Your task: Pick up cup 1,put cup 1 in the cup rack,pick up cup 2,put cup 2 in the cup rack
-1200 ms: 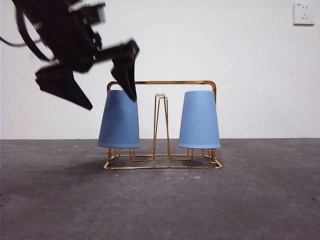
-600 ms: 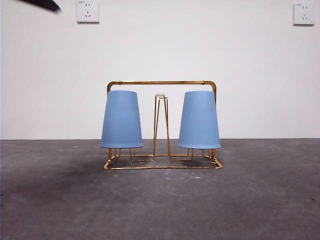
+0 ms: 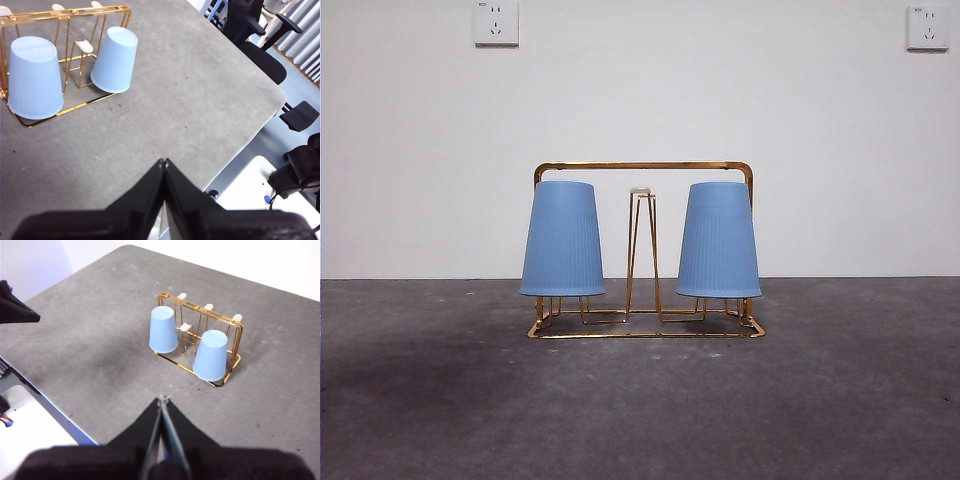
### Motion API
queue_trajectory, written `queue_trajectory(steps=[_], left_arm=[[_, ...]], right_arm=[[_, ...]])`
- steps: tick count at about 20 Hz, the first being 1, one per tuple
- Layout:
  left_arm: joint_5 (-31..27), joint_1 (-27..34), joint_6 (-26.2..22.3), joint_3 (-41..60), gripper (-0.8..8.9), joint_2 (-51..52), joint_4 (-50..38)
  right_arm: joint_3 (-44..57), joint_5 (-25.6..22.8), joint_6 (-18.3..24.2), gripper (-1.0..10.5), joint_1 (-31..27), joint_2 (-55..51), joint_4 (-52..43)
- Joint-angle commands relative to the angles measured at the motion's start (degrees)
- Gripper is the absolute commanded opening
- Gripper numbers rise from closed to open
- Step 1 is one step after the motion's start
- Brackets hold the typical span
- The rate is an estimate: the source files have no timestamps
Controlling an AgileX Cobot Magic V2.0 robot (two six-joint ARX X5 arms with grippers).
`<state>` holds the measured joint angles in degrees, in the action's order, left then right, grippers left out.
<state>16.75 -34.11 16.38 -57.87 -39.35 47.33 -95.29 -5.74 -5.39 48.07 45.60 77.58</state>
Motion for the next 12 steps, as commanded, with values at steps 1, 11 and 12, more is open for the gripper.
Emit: queue_trajectory(steps=[1,11,12], left_arm=[[0.2,-0.1,0.0,-0.1,-0.04,-0.2,0.0],[0.2,-0.1,0.0,-0.1,-0.04,-0.8,0.0],[0.2,-0.1,0.0,-0.1,-0.04,-0.8,-0.1]], right_arm=[[0.4,0.2,-0.6,0.0,0.0,0.0,1.6],[0.4,0.1,-0.6,0.0,0.0,0.0,1.6],[0.4,0.1,-0.6,0.0,0.0,0.0,1.6]])
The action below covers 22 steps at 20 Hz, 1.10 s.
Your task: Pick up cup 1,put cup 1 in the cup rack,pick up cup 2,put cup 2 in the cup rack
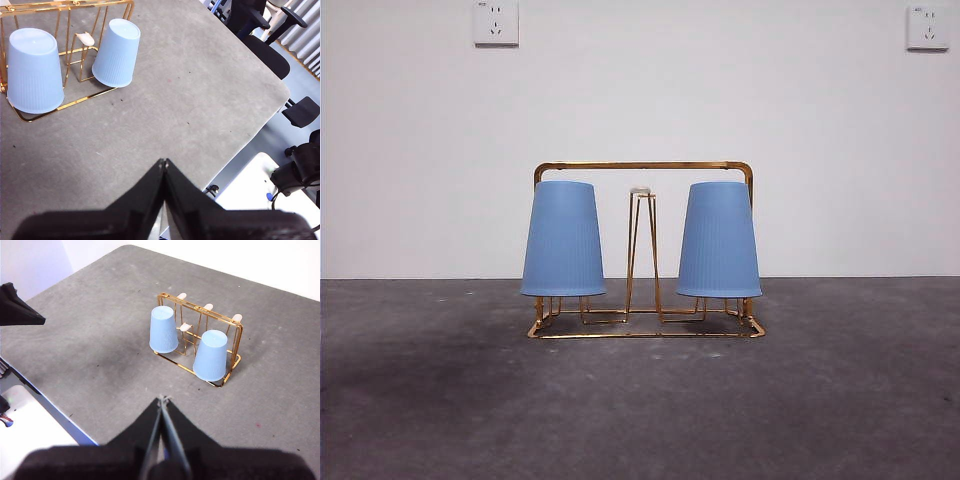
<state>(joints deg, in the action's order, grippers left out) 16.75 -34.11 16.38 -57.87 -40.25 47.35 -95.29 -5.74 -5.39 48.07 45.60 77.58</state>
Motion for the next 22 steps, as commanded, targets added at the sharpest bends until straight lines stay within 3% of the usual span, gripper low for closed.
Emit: queue_trajectory(steps=[1,15,18,22], left_arm=[[0.2,-0.1,0.0,-0.1,-0.04,0.1,-0.2],[-0.4,-0.1,-0.4,-0.1,-0.04,-3.1,-0.3],[-4.5,1.9,-8.4,-0.1,-0.04,-0.8,-3.5],[-6.1,13.1,-22.3,0.1,-0.04,5.2,-18.0]], right_arm=[[0.4,0.1,-0.6,0.0,0.0,0.0,1.6],[0.4,0.1,-0.6,0.0,0.0,0.0,1.6],[0.4,0.1,-0.6,0.0,0.0,0.0,1.6],[0.4,0.1,-0.6,0.0,0.0,0.0,1.6]])
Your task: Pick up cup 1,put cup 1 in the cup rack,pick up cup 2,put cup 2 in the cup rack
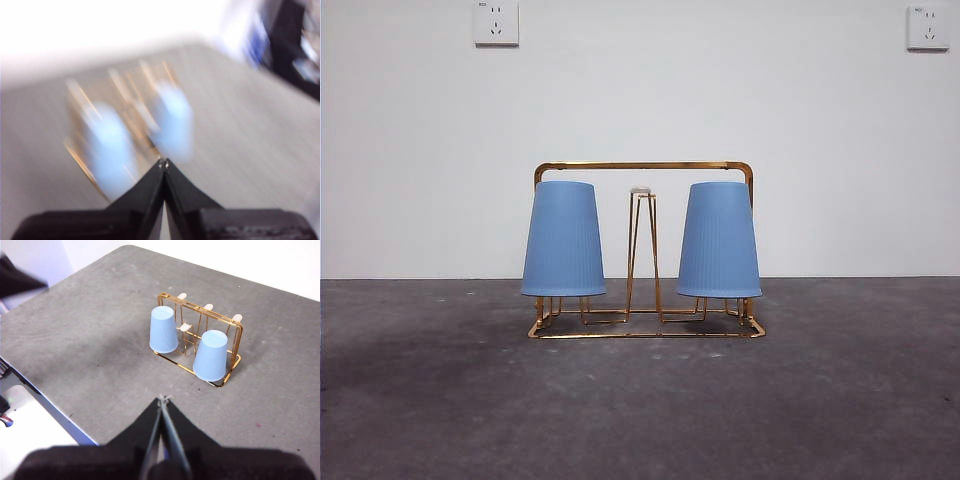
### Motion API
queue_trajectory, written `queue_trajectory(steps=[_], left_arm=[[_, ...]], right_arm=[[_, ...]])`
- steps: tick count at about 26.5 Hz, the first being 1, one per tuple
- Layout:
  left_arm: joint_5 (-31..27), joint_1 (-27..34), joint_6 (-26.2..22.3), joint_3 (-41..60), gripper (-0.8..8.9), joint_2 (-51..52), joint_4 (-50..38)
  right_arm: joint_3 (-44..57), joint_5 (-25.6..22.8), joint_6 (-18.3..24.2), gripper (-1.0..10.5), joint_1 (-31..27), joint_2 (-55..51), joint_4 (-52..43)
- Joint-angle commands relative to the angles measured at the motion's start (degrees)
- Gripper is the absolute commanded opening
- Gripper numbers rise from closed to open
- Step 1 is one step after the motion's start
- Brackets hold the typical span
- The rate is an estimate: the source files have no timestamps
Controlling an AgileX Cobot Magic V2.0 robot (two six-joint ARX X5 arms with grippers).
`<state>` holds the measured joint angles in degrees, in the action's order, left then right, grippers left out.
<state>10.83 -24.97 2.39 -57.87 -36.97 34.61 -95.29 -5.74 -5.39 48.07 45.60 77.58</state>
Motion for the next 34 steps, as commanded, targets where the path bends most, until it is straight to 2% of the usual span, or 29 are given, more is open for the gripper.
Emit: queue_trajectory(steps=[1,3,5,9,13,20,25,34], left_arm=[[-0.2,7.5,-10.2,0.1,-0.04,3.3,-9.0],[-0.2,13.7,-15.0,0.1,-0.04,5.8,-13.9],[-0.2,18.6,-19.5,0.2,-0.04,7.8,-14.6],[-0.4,22.4,-20.7,3.1,-0.04,10.6,-14.8],[-0.3,24.0,-19.9,11.9,-0.04,14.1,-19.9],[-0.4,24.6,-14.3,30.3,-0.04,21.2,-30.0],[-0.4,25.1,-12.7,39.6,-0.04,25.8,-31.3],[-1.6,25.9,-9.8,49.7,-0.04,33.0,-31.1]], right_arm=[[0.4,0.1,-0.6,0.0,0.0,0.0,1.6],[0.4,0.1,-0.6,0.0,0.0,0.0,1.6],[0.4,0.1,-0.6,0.0,0.0,0.0,1.6],[0.4,0.1,-0.6,0.0,0.0,0.0,1.6],[0.4,0.1,-0.6,0.0,0.0,0.0,1.6],[0.4,0.1,-0.6,0.0,0.0,0.0,1.6],[0.4,0.1,-0.6,0.0,0.0,0.0,1.6],[0.4,0.1,-0.6,0.0,0.0,0.0,1.6]])
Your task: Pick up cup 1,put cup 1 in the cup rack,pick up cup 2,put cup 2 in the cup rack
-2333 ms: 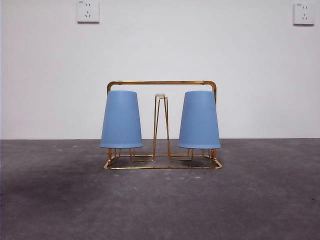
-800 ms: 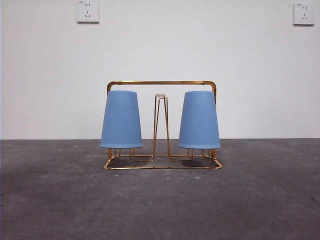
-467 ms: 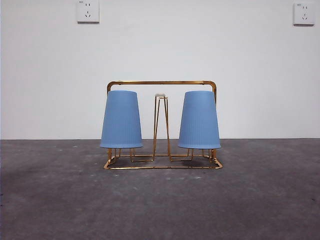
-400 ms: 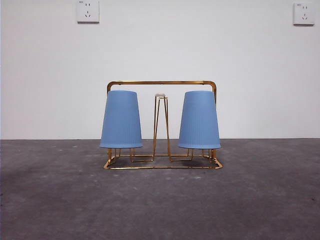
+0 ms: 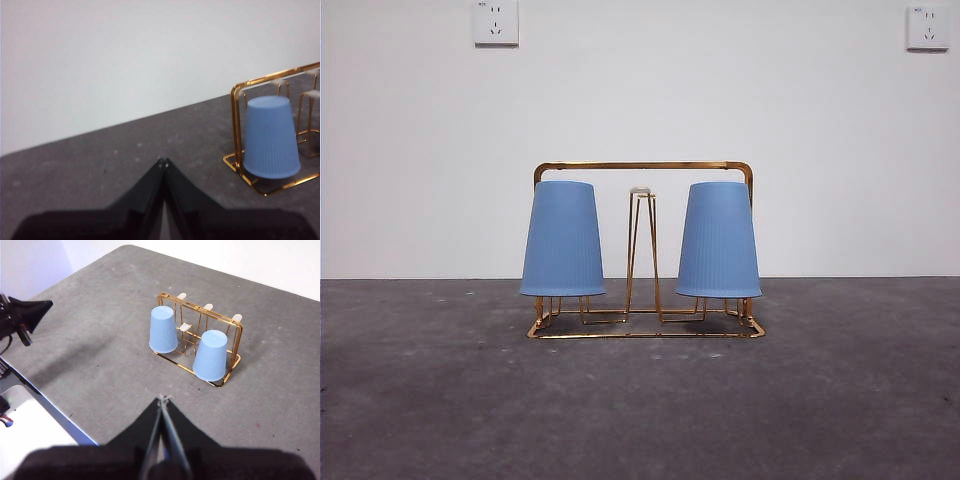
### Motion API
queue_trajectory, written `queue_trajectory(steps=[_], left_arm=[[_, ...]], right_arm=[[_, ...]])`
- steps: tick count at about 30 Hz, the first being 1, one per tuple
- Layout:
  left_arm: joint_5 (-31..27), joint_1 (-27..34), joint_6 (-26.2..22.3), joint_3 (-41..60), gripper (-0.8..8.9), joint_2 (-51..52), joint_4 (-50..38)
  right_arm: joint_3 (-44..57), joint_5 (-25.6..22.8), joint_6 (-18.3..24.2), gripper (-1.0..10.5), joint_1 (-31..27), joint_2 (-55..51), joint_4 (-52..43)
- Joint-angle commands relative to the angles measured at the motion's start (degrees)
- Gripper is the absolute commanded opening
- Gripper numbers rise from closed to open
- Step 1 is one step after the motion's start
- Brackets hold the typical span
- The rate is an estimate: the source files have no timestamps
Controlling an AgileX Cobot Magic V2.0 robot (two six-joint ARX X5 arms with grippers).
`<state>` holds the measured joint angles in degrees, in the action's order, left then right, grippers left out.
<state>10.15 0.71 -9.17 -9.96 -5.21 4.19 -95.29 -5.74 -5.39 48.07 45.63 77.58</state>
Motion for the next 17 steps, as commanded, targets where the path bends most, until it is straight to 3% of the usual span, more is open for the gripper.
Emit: queue_trajectory(steps=[1,10,17], left_arm=[[-1.4,0.2,2.3,2.7,-0.04,2.0,-0.4],[-2.7,0.2,6.2,9.2,-0.04,5.0,1.0],[-2.9,0.2,6.6,9.6,-0.04,5.0,5.2]], right_arm=[[0.4,0.1,-0.6,0.0,0.0,0.0,1.6],[0.4,0.1,-0.6,0.0,0.0,0.0,1.6],[0.4,0.1,-0.6,0.0,0.0,0.0,1.6]])
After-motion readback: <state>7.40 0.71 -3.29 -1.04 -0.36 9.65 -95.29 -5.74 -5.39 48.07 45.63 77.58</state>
